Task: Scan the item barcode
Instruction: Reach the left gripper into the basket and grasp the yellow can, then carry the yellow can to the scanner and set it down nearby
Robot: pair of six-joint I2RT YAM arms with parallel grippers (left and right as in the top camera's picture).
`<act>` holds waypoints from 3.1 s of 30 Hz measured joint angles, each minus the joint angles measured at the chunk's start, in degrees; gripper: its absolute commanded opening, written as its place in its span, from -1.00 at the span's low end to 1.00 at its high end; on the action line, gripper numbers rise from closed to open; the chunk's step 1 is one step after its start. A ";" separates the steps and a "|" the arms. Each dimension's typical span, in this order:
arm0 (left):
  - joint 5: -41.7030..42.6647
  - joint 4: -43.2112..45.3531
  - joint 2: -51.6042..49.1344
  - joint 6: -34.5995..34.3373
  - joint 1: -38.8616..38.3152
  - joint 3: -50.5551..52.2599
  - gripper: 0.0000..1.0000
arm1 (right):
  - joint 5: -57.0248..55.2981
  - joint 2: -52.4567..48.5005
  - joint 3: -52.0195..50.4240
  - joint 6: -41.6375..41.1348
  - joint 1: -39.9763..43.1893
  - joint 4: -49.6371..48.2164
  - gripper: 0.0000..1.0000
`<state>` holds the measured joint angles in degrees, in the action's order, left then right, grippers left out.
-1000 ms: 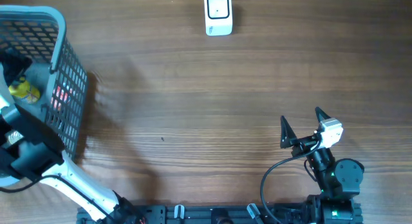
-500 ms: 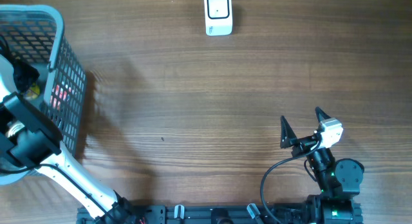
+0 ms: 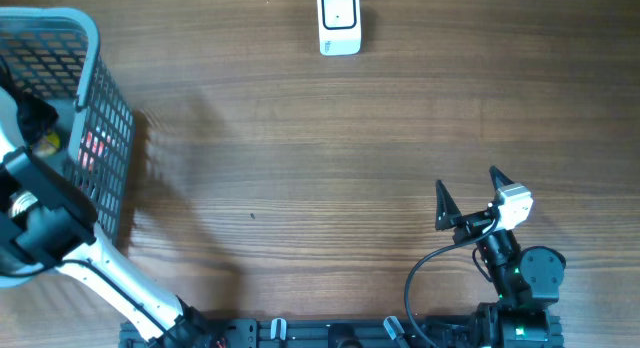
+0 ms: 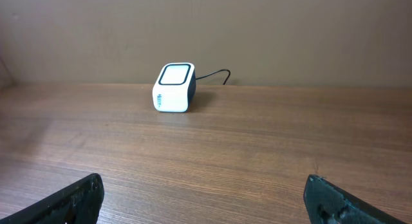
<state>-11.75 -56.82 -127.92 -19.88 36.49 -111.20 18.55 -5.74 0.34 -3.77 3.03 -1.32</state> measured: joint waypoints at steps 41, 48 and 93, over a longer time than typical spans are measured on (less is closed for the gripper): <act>12.46 -3.96 10.23 -0.50 -58.55 0.13 -0.33 | -0.20 0.00 0.00 0.00 0.00 0.00 1.00; 11.78 -1.64 5.64 -0.61 -59.21 0.13 -0.07 | -0.20 0.00 0.00 0.00 0.00 0.00 1.00; -0.81 25.09 14.62 -1.64 -59.39 26.51 1.00 | -0.20 0.00 0.00 0.00 0.00 0.02 1.00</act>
<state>-12.56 -31.73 -113.30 -21.52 -22.90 -84.68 18.35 -5.74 0.34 -3.77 3.03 -1.30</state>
